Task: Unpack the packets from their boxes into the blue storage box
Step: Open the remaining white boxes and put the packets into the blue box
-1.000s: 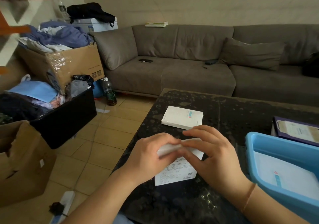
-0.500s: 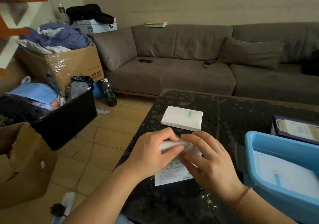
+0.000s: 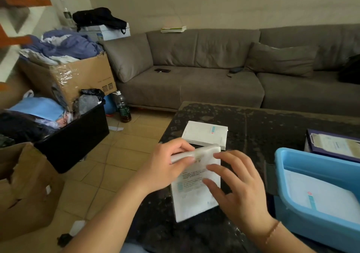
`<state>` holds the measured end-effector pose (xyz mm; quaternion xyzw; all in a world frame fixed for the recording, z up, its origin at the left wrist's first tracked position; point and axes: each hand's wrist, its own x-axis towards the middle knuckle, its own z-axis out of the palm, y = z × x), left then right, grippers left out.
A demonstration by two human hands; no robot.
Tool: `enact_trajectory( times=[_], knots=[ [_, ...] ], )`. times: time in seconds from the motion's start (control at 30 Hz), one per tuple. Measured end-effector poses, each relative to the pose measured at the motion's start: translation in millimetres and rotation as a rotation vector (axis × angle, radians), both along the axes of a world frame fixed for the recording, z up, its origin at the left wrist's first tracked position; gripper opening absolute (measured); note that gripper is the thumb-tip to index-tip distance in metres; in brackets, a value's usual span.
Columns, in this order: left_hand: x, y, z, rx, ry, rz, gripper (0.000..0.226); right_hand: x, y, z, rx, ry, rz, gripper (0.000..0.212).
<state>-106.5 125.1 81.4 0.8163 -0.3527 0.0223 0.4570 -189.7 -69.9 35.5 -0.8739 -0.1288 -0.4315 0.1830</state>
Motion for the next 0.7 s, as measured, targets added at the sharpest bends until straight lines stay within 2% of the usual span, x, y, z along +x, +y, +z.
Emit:
enact_trajectory(
  times=[0.1,0.23,0.4,0.5,0.7],
  knots=[
    [-1,2,4,-0.105,0.140,0.003,0.013,0,2,3,0.041,-0.006,0.042,0.026],
    [-7,4,8,-0.140,0.194,-0.061,0.016,-2,2,17,0.082,-0.002,0.079,0.030],
    [-11,1,8,-0.226,0.240,-0.064,0.019,0,4,27,0.051,-0.065,0.071,0.020],
    [-12,1,9,-0.227,0.252,-0.073,0.020,-2,2,30,-0.033,-0.104,0.074,0.014],
    [-16,1,8,-0.174,0.281,-0.085,0.024,-4,-5,33,-0.361,-0.191,0.100,0.017]
  ],
)
